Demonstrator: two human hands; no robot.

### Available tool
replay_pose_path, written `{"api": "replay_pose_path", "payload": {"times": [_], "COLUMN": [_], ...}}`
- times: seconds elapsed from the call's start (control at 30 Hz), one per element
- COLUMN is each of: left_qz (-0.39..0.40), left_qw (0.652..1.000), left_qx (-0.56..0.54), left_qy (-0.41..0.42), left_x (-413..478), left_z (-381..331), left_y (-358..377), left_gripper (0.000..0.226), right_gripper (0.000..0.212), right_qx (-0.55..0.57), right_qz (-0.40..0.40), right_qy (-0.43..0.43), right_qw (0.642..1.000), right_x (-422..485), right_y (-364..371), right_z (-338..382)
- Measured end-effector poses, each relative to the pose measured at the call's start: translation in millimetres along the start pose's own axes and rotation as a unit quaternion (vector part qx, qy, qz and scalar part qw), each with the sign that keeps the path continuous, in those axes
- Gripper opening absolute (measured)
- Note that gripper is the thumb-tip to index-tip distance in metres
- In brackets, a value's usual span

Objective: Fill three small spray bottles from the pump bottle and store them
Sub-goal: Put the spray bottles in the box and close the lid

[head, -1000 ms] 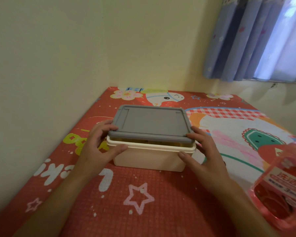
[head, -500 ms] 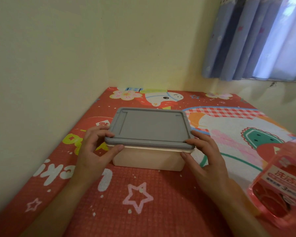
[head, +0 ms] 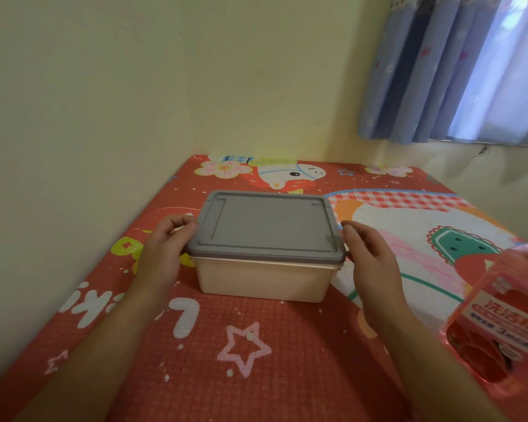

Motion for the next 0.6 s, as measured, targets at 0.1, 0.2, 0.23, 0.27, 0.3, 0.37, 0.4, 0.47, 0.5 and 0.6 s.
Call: {"api": "replay_pose_path", "payload": {"times": [0.1,0.2,0.23,0.27,0.3,0.37,0.4,0.47,0.5,0.6], "left_qz": [0.006,0.015,0.018,0.021,0.022,0.019,0.02,0.021,0.02,0.013], "left_qw": [0.999,0.997,0.996,0.995,0.994,0.992,0.991,0.991,0.991,0.992], "left_qx": [0.027,0.054,0.063,0.07,0.075,0.086,0.09,0.095,0.097,0.093], "left_qy": [-0.035,-0.06,-0.067,-0.074,-0.08,-0.09,-0.093,-0.096,-0.095,-0.087], "left_x": [11.7,22.6,25.8,29.7,32.3,35.7,37.0,39.2,38.9,38.6], "left_z": [-1.8,-5.0,-5.4,-5.2,-5.8,-7.2,-7.6,-7.7,-8.1,-5.5], "left_y": [2.8,4.8,5.4,6.1,7.1,8.8,9.7,11.0,10.8,11.7], "left_gripper": [0.019,0.019,0.018,0.016,0.014,0.012,0.011,0.01,0.01,0.01], "right_gripper": [0.014,0.014,0.014,0.014,0.015,0.016,0.016,0.016,0.016,0.016], "right_qx": [0.032,0.02,0.018,0.018,0.018,0.016,0.015,0.013,0.012,0.002], "right_qz": [-0.011,-0.027,-0.031,-0.035,-0.039,-0.039,-0.038,-0.036,-0.034,-0.029], "right_qy": [0.07,0.074,0.079,0.082,0.086,0.093,0.097,0.103,0.106,0.106], "right_qw": [0.997,0.997,0.996,0.996,0.995,0.995,0.994,0.994,0.994,0.994], "right_x": [10.9,17.9,19.2,20.7,21.9,23.8,24.6,26.6,26.9,28.9], "right_y": [5.7,7.9,8.4,8.4,8.2,8.8,9.0,8.7,8.9,7.3], "right_z": [-6.5,-4.8,-5.2,-5.9,-6.1,-7.2,-7.7,-8.7,-8.5,-11.7]}}
Point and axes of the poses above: each hand's wrist, its own x-axis towards the middle knuckle, its own y-axis out of the palm, z = x × y, the point moved 9 cm from there along x, towards the middle knuckle, and after that the axes turned 8 degrees about -y, right-handed, at the moved point
